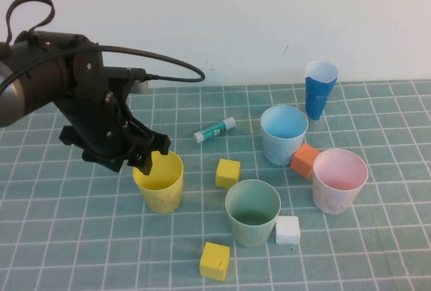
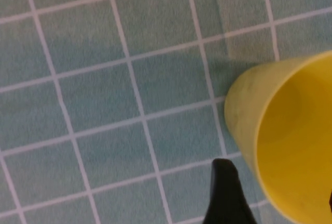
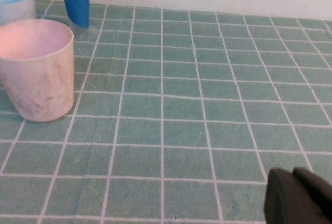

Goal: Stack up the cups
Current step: Pick up the yellow cup, then place the yellow cup on the green cup

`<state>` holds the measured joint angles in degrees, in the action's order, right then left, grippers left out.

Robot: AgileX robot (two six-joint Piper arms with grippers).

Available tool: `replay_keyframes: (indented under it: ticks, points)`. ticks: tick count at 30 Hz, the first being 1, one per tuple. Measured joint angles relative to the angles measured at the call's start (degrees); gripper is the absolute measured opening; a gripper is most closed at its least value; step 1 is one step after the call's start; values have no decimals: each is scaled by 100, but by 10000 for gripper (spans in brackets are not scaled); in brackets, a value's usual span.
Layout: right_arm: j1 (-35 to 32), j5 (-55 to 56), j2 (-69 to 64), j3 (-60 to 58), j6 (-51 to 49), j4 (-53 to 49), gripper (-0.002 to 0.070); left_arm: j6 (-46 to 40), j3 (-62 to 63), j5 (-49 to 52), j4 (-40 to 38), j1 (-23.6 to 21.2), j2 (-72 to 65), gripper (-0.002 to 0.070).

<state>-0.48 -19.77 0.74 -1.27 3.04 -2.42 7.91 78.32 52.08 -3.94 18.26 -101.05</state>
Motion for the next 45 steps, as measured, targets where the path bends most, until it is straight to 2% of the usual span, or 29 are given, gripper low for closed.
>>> replay_keyframes:
  ticks: [13,15,17,19,21,24,31,36,40,45]
  points:
    - [0,0,0,0,0,0,-1,0,43,-267,13,0,-630,369]
    - [0,0,0,0,0,0,-1,0,43,-267,36,0,-691,324]
    - [0,0,0,0,0,0,-1,0,43,-298,63,0,-710,244]
    - [0,0,0,0,0,0,-1,0,43,-314,107,0,-710,129]
    - [0,0,0,0,0,0,-1,0,43,-341,154,0,-700,60]
    - [0,0,0,0,0,0,-1,0,43,-375,190,0,-600,17]
    - [0,0,0,0,0,0,-1,-30,203,-30,202,27,105,6]
    - [0,0,0,0,0,0,-1,-232,374,268,202,208,884,5]
    - [0,0,0,0,0,0,-1,-357,386,665,87,519,1372,5]
    - [0,0,0,0,0,0,-1,-791,386,881,-670,1073,1443,5]
